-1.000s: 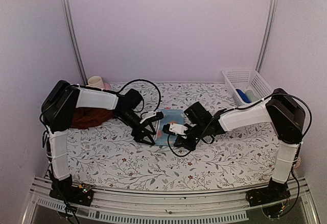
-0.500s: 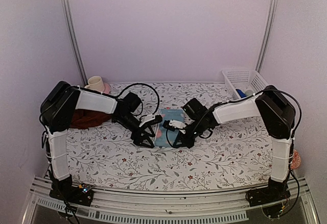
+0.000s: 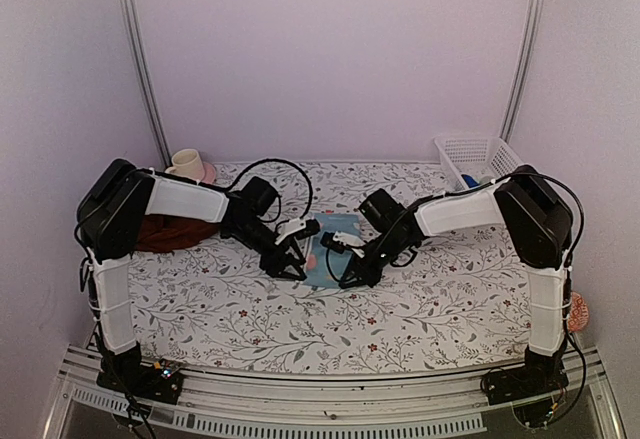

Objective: Roll the towels
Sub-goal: Roll the towel at the center of the board.

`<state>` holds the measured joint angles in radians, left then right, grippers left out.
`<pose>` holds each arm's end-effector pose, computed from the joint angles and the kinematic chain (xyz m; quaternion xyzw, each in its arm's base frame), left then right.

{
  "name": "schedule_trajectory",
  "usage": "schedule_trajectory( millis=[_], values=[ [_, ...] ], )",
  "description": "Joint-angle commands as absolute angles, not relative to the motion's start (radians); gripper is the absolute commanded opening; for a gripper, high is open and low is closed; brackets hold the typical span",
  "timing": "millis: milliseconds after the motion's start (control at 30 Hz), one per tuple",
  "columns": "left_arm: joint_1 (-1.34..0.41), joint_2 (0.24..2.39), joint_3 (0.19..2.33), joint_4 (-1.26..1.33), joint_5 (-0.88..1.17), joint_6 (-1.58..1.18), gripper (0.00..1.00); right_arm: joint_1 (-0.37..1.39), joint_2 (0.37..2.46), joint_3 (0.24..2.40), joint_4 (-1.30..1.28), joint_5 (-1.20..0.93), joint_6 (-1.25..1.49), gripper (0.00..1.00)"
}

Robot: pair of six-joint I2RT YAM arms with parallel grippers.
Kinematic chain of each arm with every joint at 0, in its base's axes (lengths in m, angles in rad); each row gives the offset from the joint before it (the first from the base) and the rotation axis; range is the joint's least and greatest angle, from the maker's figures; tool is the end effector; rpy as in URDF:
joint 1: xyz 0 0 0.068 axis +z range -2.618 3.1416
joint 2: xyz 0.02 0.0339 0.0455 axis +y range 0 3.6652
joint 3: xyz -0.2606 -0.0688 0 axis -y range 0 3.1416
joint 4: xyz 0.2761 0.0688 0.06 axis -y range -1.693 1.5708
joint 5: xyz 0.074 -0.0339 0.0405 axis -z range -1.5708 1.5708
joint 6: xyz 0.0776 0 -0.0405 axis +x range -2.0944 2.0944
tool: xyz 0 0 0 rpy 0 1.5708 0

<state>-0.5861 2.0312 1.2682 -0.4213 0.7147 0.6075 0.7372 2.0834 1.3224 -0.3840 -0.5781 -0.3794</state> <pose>0.3274 -0.2784 0.0767 0.5723 0.7227 -0.3413 0.1836 0.3021 0.3316 0.0671 -0.5474 0.7627 0.3102 0.1497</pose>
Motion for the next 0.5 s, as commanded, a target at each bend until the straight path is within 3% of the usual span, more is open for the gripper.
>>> schedule_trajectory(
  millis=[0, 200, 400, 467],
  values=[
    [-0.594, 2.054, 1.299, -0.395, 0.679, 0.568, 0.55, 0.727, 2.122, 1.345, -0.437, -0.557, -0.367, 0.04],
    [-0.596, 2.071, 1.317, -0.421, 0.649, 0.556, 0.30, 0.724, 2.124, 1.356, -0.446, -0.551, -0.362, 0.07],
    [-0.603, 2.093, 1.335, -0.453, 0.588, 0.532, 0.23, 0.721, 2.115, 1.368, -0.456, -0.531, -0.354, 0.18],
    [-0.609, 2.103, 1.340, -0.457, 0.553, 0.522, 0.23, 0.722, 2.104, 1.371, -0.459, -0.515, -0.348, 0.28]
  ],
)
